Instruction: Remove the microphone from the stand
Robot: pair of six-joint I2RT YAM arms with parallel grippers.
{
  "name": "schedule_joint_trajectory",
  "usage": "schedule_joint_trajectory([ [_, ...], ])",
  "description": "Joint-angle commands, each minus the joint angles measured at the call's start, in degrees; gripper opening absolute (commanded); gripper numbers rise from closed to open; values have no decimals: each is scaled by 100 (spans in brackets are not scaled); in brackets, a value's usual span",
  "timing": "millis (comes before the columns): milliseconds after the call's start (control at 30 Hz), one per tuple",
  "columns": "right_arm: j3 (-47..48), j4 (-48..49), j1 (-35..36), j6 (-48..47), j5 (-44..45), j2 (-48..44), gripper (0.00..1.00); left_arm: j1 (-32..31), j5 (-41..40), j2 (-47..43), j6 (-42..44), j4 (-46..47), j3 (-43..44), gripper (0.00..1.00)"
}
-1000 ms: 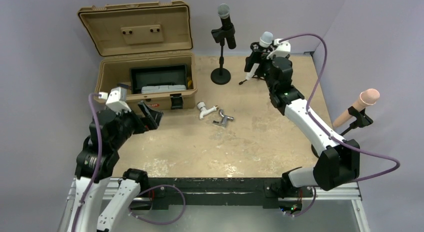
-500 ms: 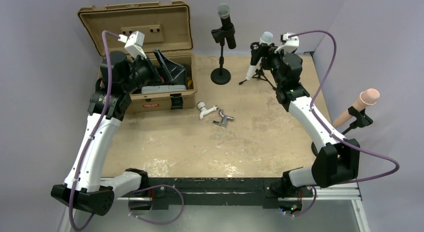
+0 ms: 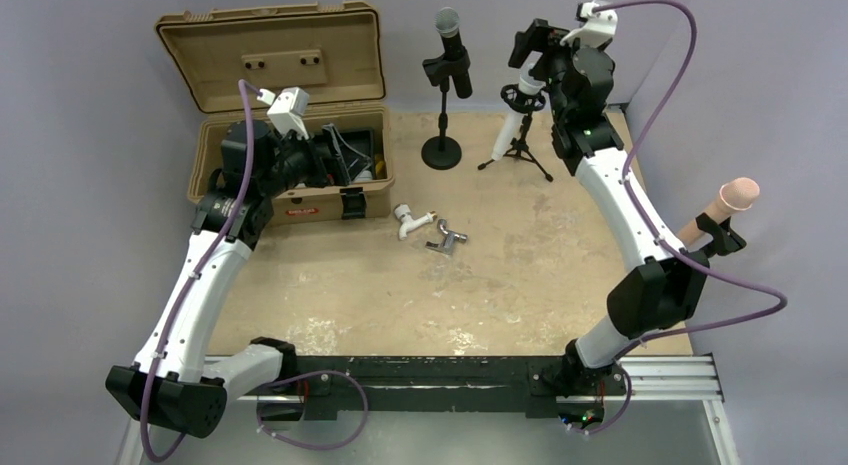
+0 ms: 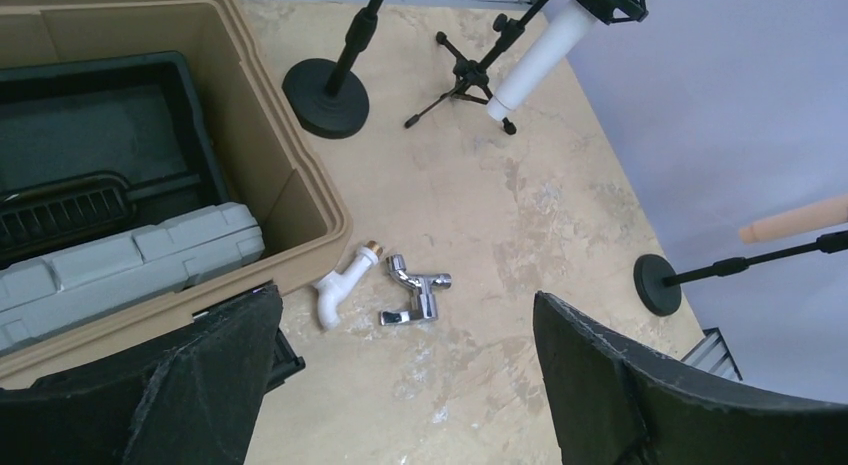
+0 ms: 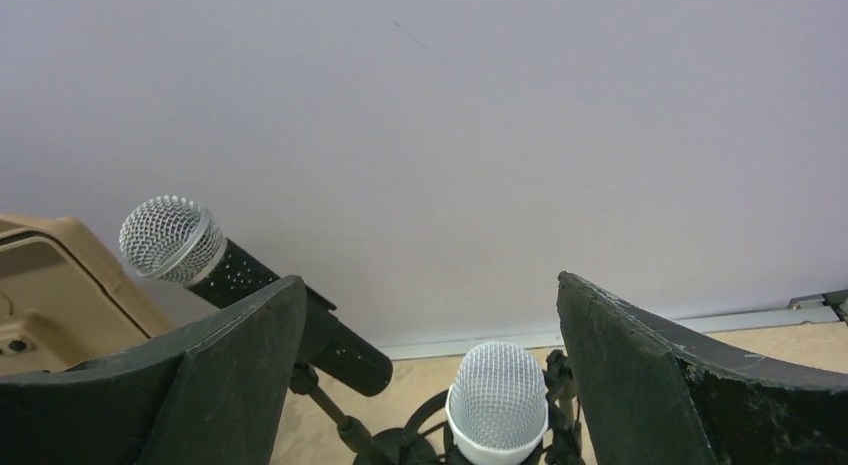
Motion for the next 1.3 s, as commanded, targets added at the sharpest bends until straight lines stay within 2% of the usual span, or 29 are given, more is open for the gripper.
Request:
schedule_joint_trajectory([
  [0, 723, -594, -29, -113, 80, 332, 93, -58, 78, 108, 88, 289, -16, 93],
  [400, 611, -953, -36, 58, 37, 627, 88, -58, 241, 153, -32, 354, -49, 93],
  [533, 730, -1034, -74, 45, 37, 793, 73, -58, 271, 127, -62, 360, -55, 93],
  [867, 801, -1193, -156, 107, 35, 1007, 72, -58, 349, 119, -104, 407, -75, 93],
  [1000, 842, -1148, -165, 14, -25, 1011, 58, -58, 333, 111, -105, 411, -78, 92],
  [1100, 1014, -1185, -158, -99, 40, 1003, 41, -58, 323, 126, -111, 418, -92, 92],
  [1267, 1474, -1226, -158, -300, 111, 894, 32, -58, 325, 178, -122, 408, -93, 91],
])
